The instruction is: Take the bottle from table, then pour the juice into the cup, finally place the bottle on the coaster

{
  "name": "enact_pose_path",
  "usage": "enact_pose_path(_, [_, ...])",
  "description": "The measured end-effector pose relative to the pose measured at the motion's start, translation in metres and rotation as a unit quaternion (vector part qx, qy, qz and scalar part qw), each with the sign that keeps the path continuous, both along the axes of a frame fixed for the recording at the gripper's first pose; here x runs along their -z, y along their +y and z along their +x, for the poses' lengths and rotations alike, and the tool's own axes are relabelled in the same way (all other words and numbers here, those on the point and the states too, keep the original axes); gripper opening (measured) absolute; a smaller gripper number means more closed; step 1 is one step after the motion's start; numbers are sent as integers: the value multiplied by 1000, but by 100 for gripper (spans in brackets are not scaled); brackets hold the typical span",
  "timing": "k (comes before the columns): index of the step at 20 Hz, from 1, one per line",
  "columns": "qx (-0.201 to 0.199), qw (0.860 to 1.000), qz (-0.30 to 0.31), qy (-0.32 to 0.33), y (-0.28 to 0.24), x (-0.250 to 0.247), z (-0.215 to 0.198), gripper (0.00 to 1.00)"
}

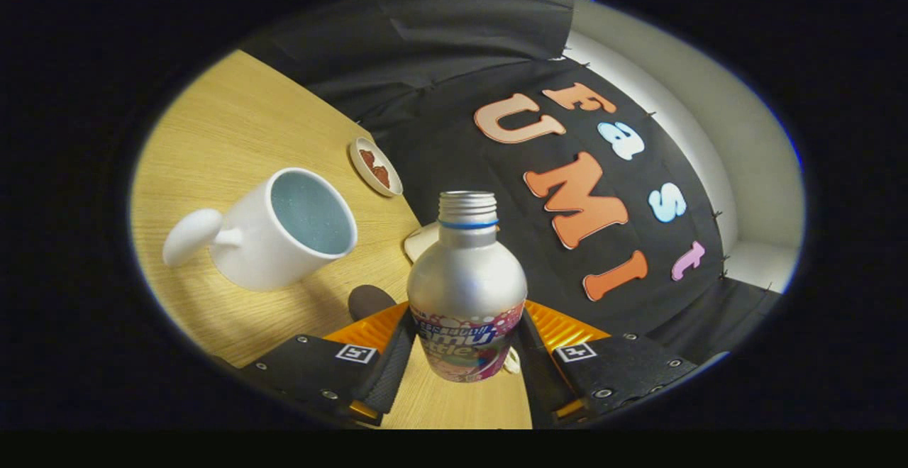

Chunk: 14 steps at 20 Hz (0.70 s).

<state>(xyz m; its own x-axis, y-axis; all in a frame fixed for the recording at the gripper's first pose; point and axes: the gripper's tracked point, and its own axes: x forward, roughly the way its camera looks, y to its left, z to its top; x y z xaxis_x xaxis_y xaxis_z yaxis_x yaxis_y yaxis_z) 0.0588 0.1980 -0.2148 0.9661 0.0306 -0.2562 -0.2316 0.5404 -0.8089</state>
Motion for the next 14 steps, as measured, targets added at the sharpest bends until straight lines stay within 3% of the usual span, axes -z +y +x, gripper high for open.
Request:
enact_pose_path(7, [-40, 991, -112, -54, 3, -9, 1, 77])
enact_pose_path(14, [-70, 981, -161, -79, 16, -21, 2, 76])
